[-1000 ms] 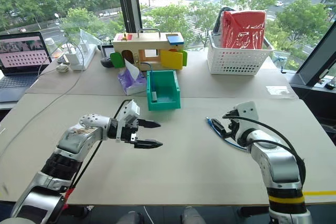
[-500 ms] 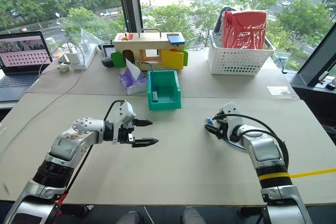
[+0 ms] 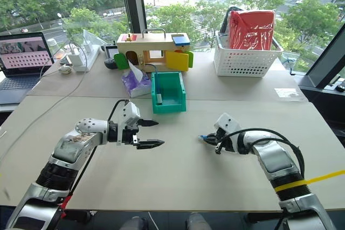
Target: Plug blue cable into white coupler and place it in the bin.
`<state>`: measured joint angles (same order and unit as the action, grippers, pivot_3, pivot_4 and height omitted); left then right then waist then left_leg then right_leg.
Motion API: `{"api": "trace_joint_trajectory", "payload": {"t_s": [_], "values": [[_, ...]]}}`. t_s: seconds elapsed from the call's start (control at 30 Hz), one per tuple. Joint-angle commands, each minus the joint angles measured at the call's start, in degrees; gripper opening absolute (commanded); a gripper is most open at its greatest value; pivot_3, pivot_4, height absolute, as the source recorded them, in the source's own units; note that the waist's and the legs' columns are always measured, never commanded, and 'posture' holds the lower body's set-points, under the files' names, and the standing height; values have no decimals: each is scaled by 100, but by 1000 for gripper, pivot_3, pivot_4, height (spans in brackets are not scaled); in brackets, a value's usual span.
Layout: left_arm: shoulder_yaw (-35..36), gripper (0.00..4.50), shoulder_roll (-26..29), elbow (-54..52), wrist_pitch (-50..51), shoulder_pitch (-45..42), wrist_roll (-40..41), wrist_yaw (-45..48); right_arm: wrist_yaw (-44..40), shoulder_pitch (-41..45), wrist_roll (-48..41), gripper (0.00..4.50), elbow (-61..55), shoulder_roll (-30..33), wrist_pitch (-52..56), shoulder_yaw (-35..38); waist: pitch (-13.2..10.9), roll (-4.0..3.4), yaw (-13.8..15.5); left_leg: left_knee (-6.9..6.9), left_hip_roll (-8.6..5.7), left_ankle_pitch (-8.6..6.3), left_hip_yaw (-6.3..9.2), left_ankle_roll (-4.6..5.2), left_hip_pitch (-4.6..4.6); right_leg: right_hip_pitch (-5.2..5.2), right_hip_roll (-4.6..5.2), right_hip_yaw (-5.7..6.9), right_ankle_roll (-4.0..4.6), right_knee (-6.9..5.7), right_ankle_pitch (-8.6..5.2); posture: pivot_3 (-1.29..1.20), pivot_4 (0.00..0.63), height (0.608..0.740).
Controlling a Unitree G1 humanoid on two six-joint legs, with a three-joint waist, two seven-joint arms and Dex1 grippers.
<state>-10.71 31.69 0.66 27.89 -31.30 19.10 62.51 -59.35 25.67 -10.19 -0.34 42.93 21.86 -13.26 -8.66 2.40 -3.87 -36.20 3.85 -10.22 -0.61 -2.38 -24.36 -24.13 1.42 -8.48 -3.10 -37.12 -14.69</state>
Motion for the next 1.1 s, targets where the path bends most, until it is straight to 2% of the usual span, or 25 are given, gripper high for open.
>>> {"api": "trace_joint_trajectory", "payload": {"t_s": [0.03,0.2,0.37,0.47,0.53,0.67,0.87,1.1], "values": [[-65,4500,-3,-105,-313,-26,-15,226,-621,106,40,76,-534,183,-376,-217,0,0,4,-1,0,0,0,0,-1,0,0,0,-7,0,-4,0,150,733],[-356,4500,246,-214,-833,212,-354,526,-1138,532,282,75,-465,-54,-723,-762,0,0,-17,-2,1,0,0,0,0,-2,-1,0,-5,-2,-3,0,150,733],[-354,4500,272,-114,-998,101,-593,395,-1280,1267,721,74,605,-749,-1429,-1218,0,0,3,-15,2,1,3,0,1,0,-3,1,-3,-9,-1,0,150,733],[-409,4500,336,-244,-1021,176,-712,393,-1409,1535,885,74,1066,-934,-1663,-1317,0,0,39,-16,1,0,2,0,-4,0,-1,1,16,-7,11,0,150,733],[-422,4500,394,-283,-1022,209,-778,404,-1621,1573,847,1074,1123,-944,-1581,-1329,0,0,79,-16,1,0,3,0,-9,-3,0,4,17,-6,11,0,150,733],[-343,4500,388,-316,-911,234,-697,420,-1687,1530,834,2310,971,-870,-1452,-1168,-1,-1,125,-15,2,-3,3,4,-10,-5,0,6,20,-6,12,0,150,733],[-506,4500,154,-276,-861,242,-664,463,-1224,1144,244,4454,-47,-669,-239,-283,-1,-1,142,-18,1,-3,5,4,-9,-4,0,7,21,-11,13,0,150,733],[-620,4500,-242,-242,-825,384,-902,2,-474,473,-195,4454,-1388,-258,1235,604,-1,-1,150,-21,1,-3,10,4,-15,-4,0,12,21,-10,13,0,150,733]]}}
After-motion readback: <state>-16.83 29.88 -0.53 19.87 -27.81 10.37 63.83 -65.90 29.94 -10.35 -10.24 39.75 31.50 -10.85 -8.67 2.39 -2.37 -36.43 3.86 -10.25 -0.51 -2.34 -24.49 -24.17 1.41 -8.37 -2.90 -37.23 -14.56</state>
